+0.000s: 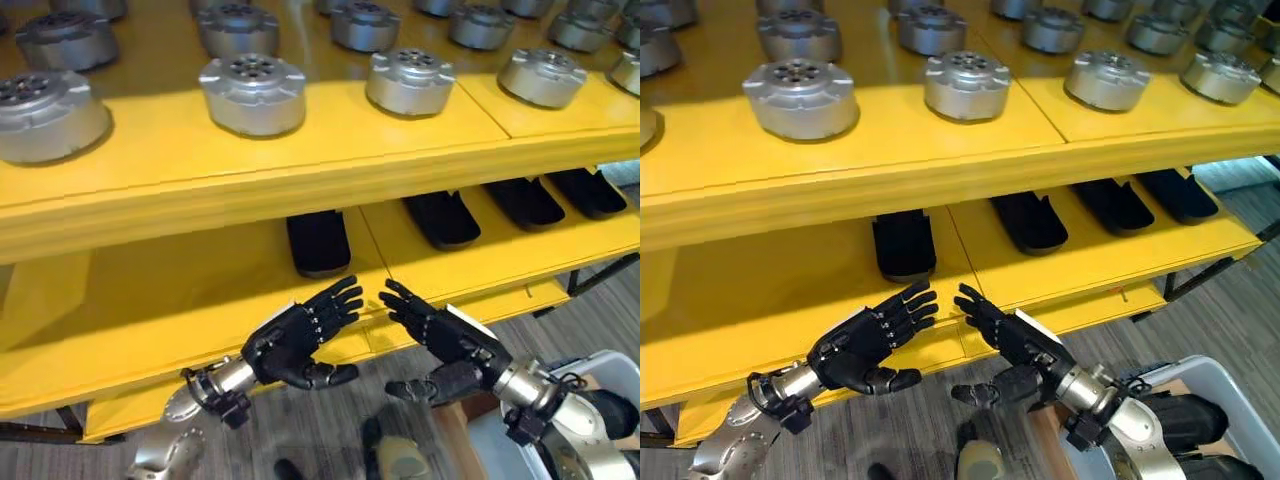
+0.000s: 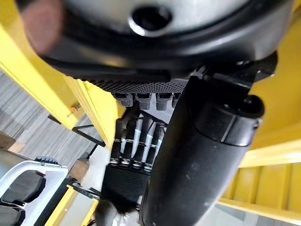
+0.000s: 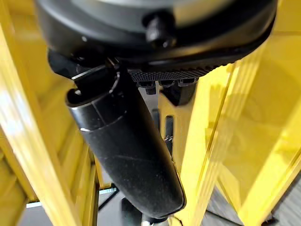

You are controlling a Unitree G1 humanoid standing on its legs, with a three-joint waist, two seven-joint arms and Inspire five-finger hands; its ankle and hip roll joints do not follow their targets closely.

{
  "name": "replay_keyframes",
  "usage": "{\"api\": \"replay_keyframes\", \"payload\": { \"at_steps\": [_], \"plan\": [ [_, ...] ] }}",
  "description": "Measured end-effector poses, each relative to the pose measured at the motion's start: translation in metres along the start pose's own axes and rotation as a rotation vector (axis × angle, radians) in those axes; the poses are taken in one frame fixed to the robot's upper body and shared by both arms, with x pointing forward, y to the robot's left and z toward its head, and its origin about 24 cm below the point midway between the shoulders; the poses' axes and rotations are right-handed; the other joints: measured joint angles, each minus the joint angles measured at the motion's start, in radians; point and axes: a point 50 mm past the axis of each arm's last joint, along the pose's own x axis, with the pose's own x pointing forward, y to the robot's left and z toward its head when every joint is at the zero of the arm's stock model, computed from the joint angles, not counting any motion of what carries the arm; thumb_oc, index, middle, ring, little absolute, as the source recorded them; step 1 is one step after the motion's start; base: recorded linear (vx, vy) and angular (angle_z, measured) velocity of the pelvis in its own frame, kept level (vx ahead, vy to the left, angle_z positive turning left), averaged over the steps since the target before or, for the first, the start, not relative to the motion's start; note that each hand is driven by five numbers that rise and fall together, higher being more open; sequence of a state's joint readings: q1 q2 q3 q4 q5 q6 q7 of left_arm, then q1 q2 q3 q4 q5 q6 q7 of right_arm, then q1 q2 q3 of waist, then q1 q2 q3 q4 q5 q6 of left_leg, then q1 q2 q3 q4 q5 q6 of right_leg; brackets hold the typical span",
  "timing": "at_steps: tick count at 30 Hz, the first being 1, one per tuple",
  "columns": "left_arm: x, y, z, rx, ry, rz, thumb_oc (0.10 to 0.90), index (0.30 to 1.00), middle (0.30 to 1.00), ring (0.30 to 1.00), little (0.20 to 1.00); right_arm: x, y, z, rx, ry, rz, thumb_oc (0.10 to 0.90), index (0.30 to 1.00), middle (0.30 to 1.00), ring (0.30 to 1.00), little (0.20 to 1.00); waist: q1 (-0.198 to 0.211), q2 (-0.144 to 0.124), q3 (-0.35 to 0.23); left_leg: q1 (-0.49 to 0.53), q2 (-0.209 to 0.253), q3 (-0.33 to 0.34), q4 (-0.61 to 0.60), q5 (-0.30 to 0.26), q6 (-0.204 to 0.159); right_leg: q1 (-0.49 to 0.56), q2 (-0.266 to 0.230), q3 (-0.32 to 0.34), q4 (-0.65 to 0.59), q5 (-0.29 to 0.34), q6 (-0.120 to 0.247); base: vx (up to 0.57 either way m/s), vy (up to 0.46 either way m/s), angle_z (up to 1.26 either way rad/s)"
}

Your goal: Move parts from the plastic box to the shelf.

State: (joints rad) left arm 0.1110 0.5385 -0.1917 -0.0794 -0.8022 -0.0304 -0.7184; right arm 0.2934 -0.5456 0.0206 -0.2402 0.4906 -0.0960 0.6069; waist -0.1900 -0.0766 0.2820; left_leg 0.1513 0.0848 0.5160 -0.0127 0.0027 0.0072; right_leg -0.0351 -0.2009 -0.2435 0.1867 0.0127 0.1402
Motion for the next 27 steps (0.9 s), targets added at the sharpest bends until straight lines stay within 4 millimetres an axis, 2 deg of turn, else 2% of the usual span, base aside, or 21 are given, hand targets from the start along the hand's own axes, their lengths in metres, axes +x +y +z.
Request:
{"api": "replay_keyframes", "payload": {
  "at_steps": [2,3,4,5,6,7,8,10,11,12,14,15,16,18,19,20,21,22,27],
  "plan": [
    [0.000,0.000,-0.001,-0.003,0.001,0.000,0.900,1.000,1.000,1.000,1.000,0.001,-0.002,-0.001,-0.002,-0.001,-0.019,0.900,1.000,1.000,1.000,1.000,0.005,0.009,0.003,-0.004,0.003,0.013,0.015,-0.005,-0.010,-0.002,0.017,-0.012,-0.017,0.011,-0.014,-0.11,-0.113,-0.45],
    [-0.001,-0.001,-0.001,-0.001,0.005,-0.011,0.900,1.000,1.000,1.000,1.000,0.008,-0.011,0.003,-0.036,-0.018,-0.087,0.900,1.000,1.000,1.000,1.000,0.000,0.034,0.009,-0.012,0.036,0.056,0.040,-0.017,-0.020,0.006,0.046,0.005,-0.069,0.038,-0.046,-0.06,-0.115,-0.78],
    [-0.001,-0.002,-0.002,-0.003,0.008,-0.016,0.900,1.000,1.000,1.000,1.000,0.009,-0.017,0.004,-0.046,-0.033,-0.142,0.900,1.000,1.000,1.000,1.000,0.001,0.039,0.007,-0.008,0.043,0.080,0.042,-0.024,-0.025,0.016,0.062,0.020,-0.124,0.048,-0.038,-0.06,-0.124,-0.98],
    [-0.001,-0.002,-0.001,-0.002,0.005,-0.021,0.900,1.000,1.000,1.000,1.000,0.009,-0.021,0.006,-0.057,-0.045,-0.184,0.900,1.000,1.000,1.000,1.000,0.001,0.044,0.008,-0.008,0.057,0.092,0.044,-0.029,-0.032,0.021,0.060,-0.003,-0.156,0.048,-0.042,-0.05,-0.119,-0.79],
    [0.001,-0.002,-0.002,-0.005,0.000,-0.020,0.900,1.000,1.000,1.000,1.000,0.009,-0.027,0.008,-0.078,-0.063,-0.247,0.900,1.000,1.000,1.000,1.000,-0.002,0.059,0.009,-0.009,0.089,0.128,0.055,-0.017,-0.044,0.008,0.049,-0.088,-0.142,0.016,-0.080,-0.02,-0.040,-0.87],
    [0.001,-0.002,-0.002,-0.010,-0.004,-0.017,0.900,1.000,1.000,1.000,1.000,0.010,-0.030,0.008,-0.102,-0.068,-0.299,0.900,1.000,1.000,1.000,1.000,0.012,0.061,0.009,0.001,0.110,0.168,0.065,-0.018,-0.046,-0.004,0.031,-0.152,-0.087,-0.019,-0.102,0.00,0.000,-1.12],
    [0.002,-0.001,-0.002,-0.014,-0.011,-0.013,0.900,1.000,1.000,1.000,1.000,0.008,-0.033,0.008,-0.130,-0.070,-0.362,0.900,1.000,1.000,1.000,1.000,0.025,0.045,-0.002,0.016,0.109,0.187,0.081,-0.047,-0.071,-0.001,0.003,-0.164,-0.052,0.034,-0.097,-0.02,-0.050,-0.88],
    [0.004,-0.002,-0.003,-0.019,-0.012,-0.015,0.900,1.000,1.000,1.000,1.000,0.005,-0.037,0.010,-0.141,-0.074,-0.403,0.900,1.000,1.000,1.000,1.000,-0.003,0.061,-0.007,0.007,0.129,0.160,0.083,-0.046,-0.072,0.003,0.028,-0.167,-0.058,0.034,-0.097,-0.14,-0.295,-0.30],
    [0.006,-0.003,-0.003,-0.021,-0.017,-0.019,0.900,1.000,1.000,1.000,1.000,0.003,-0.038,0.010,-0.154,-0.069,-0.430,0.900,1.000,1.000,1.000,1.000,-0.024,0.069,-0.010,0.019,0.133,0.160,0.087,-0.033,-0.086,-0.009,0.051,-0.168,-0.072,0.037,-0.102,-0.16,-0.329,-0.28],
    [0.007,-0.004,-0.003,-0.024,-0.025,-0.009,0.900,1.000,1.000,1.000,1.000,0.004,-0.038,0.011,-0.190,-0.065,-0.459,0.900,1.000,1.000,1.000,1.000,-0.030,0.077,-0.012,0.019,0.139,0.170,0.088,-0.023,-0.103,-0.012,0.067,-0.154,-0.084,0.045,-0.112,-0.12,-0.212,-0.69],
    [0.012,-0.007,-0.007,-0.041,-0.023,-0.011,0.900,1.000,1.000,1.000,1.000,0.005,-0.039,0.015,-0.241,-0.085,-0.528,0.900,1.000,1.000,1.000,1.000,-0.035,0.104,-0.022,0.043,0.137,0.206,0.054,-0.023,-0.102,-0.022,0.095,-0.087,-0.116,0.075,-0.123,-0.05,-0.091,-0.92],
    [0.014,-0.009,-0.008,-0.047,-0.027,-0.015,0.900,1.000,1.000,1.000,1.000,0.001,-0.041,0.014,-0.261,-0.070,-0.551,0.900,1.000,1.000,1.000,1.000,-0.065,0.114,-0.026,0.047,0.132,0.218,0.039,-0.019,-0.107,-0.023,0.099,-0.081,-0.127,0.080,-0.122,0.00,0.002,-0.51],
    [0.016,-0.009,-0.008,-0.050,-0.034,-0.019,0.900,1.000,1.000,1.000,1.000,-0.002,-0.043,0.012,-0.268,-0.056,-0.572,0.900,1.000,1.000,1.000,1.000,-0.082,0.117,-0.027,0.047,0.129,0.220,0.025,-0.021,-0.105,-0.020,0.094,-0.076,-0.137,0.082,-0.120,-0.13,-0.263,-0.25],
    [0.022,-0.011,-0.005,-0.048,-0.050,-0.037,0.900,1.000,1.000,1.000,1.000,-0.012,-0.045,0.008,-0.267,-0.028,-0.622,0.900,1.000,1.000,1.000,1.000,-0.090,0.118,-0.027,0.060,0.122,0.221,0.007,-0.018,-0.107,-0.014,0.101,-0.067,-0.151,0.089,-0.122,-0.21,-0.449,-0.21],
    [0.025,-0.014,-0.007,-0.053,-0.052,-0.047,0.900,1.000,1.000,1.000,1.000,-0.019,-0.047,0.002,-0.261,-0.001,-0.649,0.900,1.000,1.000,1.000,1.000,-0.110,0.114,-0.030,0.070,0.118,0.224,0.020,-0.006,-0.118,-0.031,0.116,-0.037,-0.148,0.097,-0.126,-0.19,-0.383,-0.64],
    [0.026,-0.017,-0.011,-0.062,-0.032,-0.059,0.900,1.000,1.000,1.000,1.000,-0.019,-0.045,0.002,-0.256,-0.003,-0.657,0.900,1.000,1.000,1.000,1.000,-0.115,0.125,-0.032,0.083,0.112,0.217,-0.009,-0.013,-0.108,-0.031,0.126,-0.010,-0.167,0.110,-0.126,-0.20,-0.376,-0.67],
    [0.030,-0.018,-0.010,-0.058,-0.033,-0.074,0.900,1.000,1.000,1.000,1.000,-0.020,-0.046,0.001,-0.254,0.003,-0.675,0.900,1.000,1.000,1.000,1.000,-0.152,0.129,-0.034,0.087,0.100,0.220,-0.034,-0.005,-0.117,-0.033,0.127,-0.003,-0.191,0.121,-0.116,-0.19,-0.357,-0.55],
    [0.031,-0.019,-0.010,-0.057,-0.034,-0.078,0.900,1.000,1.000,1.000,1.000,-0.022,-0.046,0.000,-0.253,0.007,-0.685,0.900,1.000,1.000,1.000,1.000,-0.167,0.129,-0.034,0.089,0.096,0.221,-0.043,-0.003,-0.117,-0.032,0.130,0.006,-0.200,0.127,-0.113,-0.13,-0.263,-0.17],
    [0.038,-0.021,-0.008,-0.049,-0.044,-0.084,0.900,1.000,1.000,1.000,1.000,-0.027,-0.046,-0.003,-0.259,0.026,-0.732,0.900,1.000,1.000,1.000,1.000,-0.184,0.139,-0.040,0.095,0.085,0.243,-0.063,-0.002,-0.117,-0.035,0.144,0.050,-0.238,0.151,-0.117,-0.08,-0.200,-0.21]
  ]
}}
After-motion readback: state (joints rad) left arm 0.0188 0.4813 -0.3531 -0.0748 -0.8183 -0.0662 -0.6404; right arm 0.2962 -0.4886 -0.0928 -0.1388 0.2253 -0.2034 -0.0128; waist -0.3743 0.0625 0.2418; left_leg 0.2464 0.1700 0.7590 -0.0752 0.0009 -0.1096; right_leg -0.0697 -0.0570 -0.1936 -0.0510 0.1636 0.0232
